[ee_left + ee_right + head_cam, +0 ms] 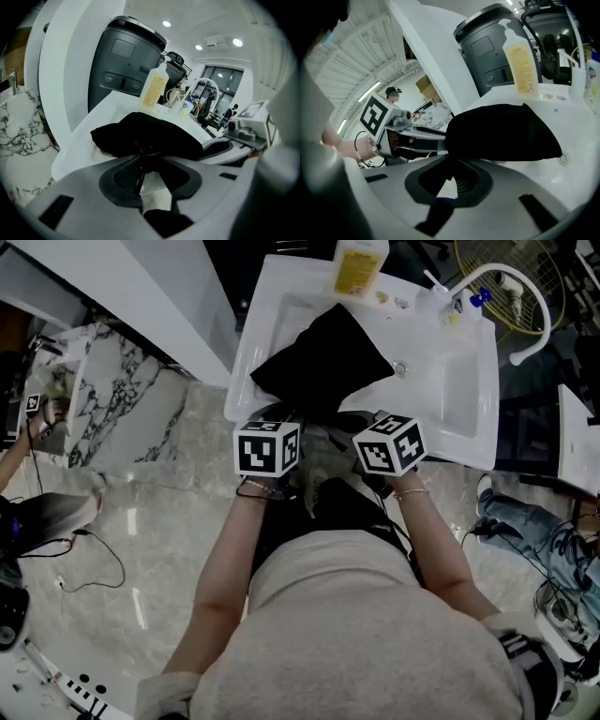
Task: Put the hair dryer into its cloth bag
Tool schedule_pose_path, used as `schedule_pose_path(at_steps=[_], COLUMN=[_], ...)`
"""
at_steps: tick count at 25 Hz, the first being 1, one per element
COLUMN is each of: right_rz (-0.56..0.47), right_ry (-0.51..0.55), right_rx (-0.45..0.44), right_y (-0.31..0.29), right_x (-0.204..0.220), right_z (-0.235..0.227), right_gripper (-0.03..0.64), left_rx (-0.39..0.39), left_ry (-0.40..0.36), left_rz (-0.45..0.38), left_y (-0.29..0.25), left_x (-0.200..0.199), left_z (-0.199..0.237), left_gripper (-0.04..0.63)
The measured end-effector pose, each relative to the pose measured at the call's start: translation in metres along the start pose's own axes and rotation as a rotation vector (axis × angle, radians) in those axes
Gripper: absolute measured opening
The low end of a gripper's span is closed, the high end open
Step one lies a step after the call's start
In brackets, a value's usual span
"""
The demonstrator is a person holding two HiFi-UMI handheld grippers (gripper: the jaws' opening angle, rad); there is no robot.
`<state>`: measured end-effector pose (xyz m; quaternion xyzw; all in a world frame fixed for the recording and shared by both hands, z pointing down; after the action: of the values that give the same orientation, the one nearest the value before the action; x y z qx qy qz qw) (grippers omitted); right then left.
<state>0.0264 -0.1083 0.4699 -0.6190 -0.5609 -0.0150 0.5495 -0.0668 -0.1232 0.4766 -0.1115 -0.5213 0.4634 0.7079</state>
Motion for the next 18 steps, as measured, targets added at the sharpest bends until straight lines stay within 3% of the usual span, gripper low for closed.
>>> schedule_pose_path(at_steps=[12, 18], right_rz=[0.025, 0.017], right_ry=[0.022, 0.027], right_rx=[0.006, 0.008], right_y=[-0.004, -0.005], right_x=[0.014, 0.019], right_z=[0.004, 0.012], right_gripper=[0.026, 0.125], left_rx=[-0.044, -0.046], left_ry=[-0.036, -0.051], left_rz=[0.061, 0.047], left_y=[-0.011, -0.006], left_x=[0.005, 0.007], left_z=[0.009, 0.005], left_gripper=[0.123, 0.124])
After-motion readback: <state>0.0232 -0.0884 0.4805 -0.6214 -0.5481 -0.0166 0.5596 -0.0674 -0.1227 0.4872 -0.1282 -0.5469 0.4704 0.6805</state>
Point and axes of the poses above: the fingertips, and each gripper's own axes: y backward along the fingers, z to its left, x out of its underside, the point moved 4 cm from there along y, backward along the fingers, and after that the axes turned 6 degrees about x, right-handed, at the moved point
